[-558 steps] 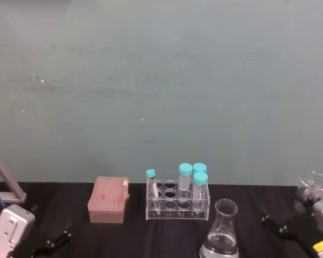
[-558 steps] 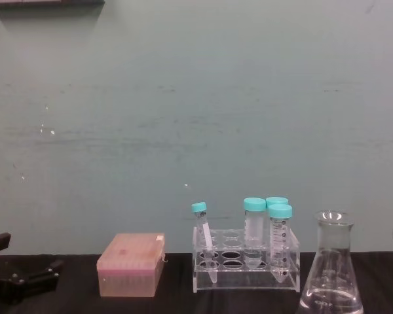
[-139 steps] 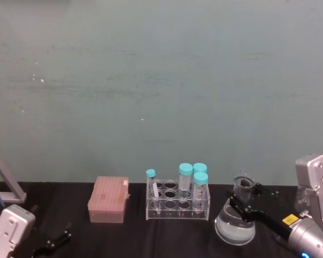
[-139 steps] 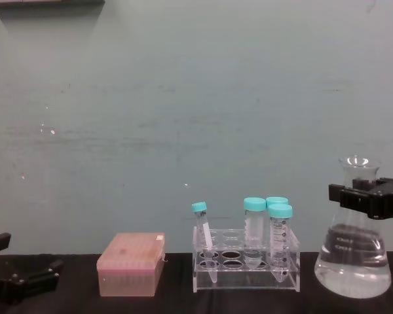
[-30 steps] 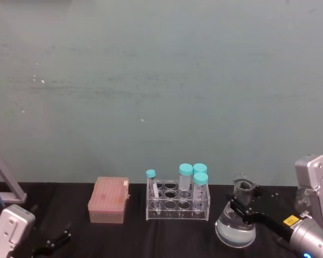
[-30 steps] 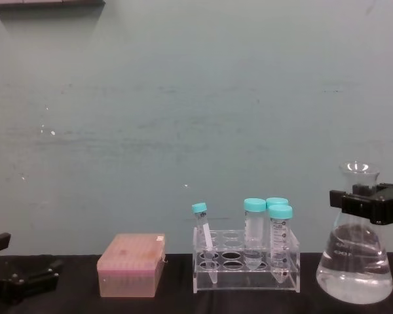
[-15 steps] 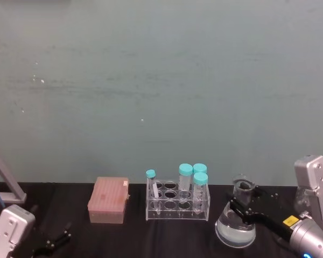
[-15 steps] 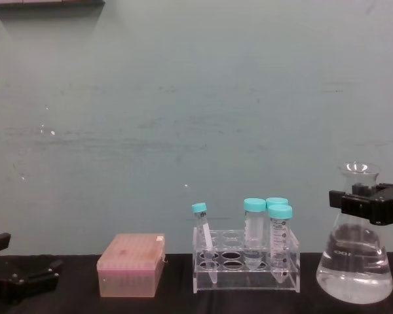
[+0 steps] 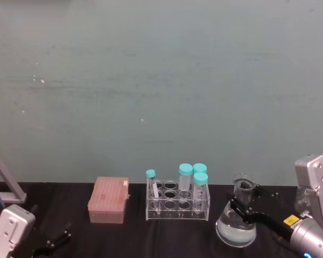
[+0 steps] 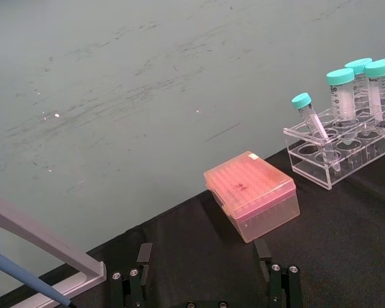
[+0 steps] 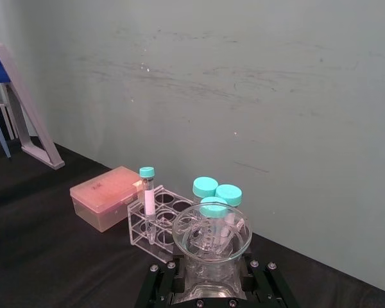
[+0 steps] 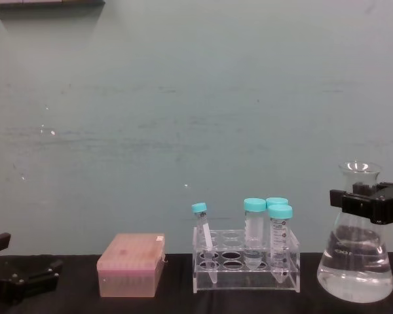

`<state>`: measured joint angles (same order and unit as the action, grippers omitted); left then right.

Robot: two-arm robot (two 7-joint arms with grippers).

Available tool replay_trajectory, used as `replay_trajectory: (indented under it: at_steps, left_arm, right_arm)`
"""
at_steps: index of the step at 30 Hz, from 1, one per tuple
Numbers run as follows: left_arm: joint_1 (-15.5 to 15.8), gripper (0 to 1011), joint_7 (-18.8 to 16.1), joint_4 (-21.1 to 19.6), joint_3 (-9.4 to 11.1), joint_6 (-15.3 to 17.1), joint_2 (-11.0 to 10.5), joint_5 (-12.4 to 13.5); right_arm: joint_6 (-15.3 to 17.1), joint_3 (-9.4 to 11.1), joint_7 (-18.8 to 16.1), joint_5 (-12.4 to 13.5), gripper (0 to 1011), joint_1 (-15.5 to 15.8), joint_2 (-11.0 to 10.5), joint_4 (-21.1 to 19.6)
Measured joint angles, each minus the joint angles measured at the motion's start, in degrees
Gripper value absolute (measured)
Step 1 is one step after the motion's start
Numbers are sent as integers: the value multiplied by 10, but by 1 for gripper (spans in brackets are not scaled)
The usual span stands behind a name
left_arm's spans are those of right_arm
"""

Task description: Pick up the beaker with the right gripper, shake it three times, and then put it down.

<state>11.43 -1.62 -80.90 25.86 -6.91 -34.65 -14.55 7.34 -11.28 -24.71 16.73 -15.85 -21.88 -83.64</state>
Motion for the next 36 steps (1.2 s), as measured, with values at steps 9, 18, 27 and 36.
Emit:
replay_trajectory:
  at_steps: [9,18,27,36]
  left_arm:
    - [0,1000,0,0,0,0,0,0]
    - [0,1000,0,0,0,0,0,0]
    - [0,1000,0,0,0,0,0,0]
    - [0,1000,0,0,0,0,0,0]
  right_arm:
    - [-1,-13,0,9,458,-8,4,7]
    - [1,-34,2,22,458,-12,5,14]
    - [-14,-41,7,34,458,-8,-4,23]
    - [-21,-45,7,47,458,-3,-14,32]
